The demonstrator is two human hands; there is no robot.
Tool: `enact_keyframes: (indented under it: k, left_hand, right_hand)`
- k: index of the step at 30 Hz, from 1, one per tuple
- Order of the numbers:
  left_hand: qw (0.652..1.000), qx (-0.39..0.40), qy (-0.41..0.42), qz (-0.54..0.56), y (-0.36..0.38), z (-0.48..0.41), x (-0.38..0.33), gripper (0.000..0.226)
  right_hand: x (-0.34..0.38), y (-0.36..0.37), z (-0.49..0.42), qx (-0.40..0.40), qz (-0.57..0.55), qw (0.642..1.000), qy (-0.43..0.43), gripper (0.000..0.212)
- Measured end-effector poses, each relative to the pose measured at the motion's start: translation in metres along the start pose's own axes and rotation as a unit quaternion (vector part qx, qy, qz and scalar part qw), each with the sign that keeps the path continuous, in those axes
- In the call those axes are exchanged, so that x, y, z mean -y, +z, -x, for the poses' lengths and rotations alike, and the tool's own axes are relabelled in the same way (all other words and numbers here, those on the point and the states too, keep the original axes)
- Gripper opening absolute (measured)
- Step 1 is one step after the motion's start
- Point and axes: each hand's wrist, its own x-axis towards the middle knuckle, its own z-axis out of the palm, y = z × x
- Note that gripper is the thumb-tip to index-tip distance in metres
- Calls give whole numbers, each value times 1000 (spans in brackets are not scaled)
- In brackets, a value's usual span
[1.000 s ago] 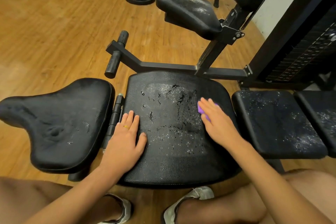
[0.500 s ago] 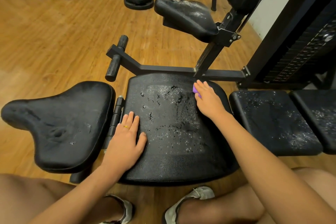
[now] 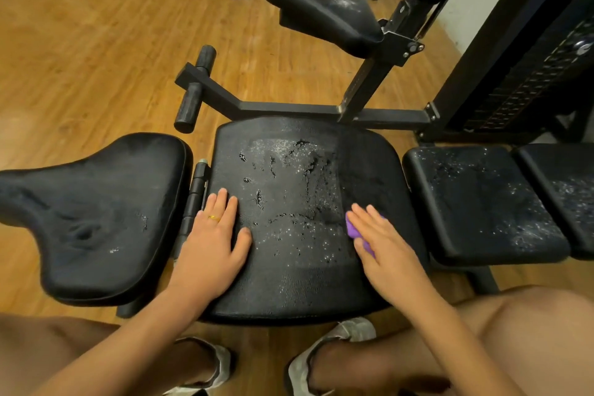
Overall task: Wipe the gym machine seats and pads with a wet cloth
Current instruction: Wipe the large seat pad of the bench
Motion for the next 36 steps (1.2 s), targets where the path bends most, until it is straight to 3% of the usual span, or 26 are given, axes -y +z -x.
enact_keyframes:
  k: [6,9,20,30,36]
  left_hand:
    - [1000,4,0,-3,1,0,-3,90]
    - [1000,4,-4,-4,-2,2,-2,92]
    - [1000,4,4,-6,-4,3,-2,81]
    - [1000,9,4,-15,-6,3,-8,79]
    - [1000,4,1,-2,-10,6,-9,74]
  right_hand:
    - [-22,-14,-137,-28,21,997,62,49]
    - [-21,-19,-157,-21,36,997,66,49]
    - [5,5,59,7,2,1000,-26,48]
    - [-5,4,-29,-11,35,998,44,51]
    - [10,2,46,22,7,999,-26,53]
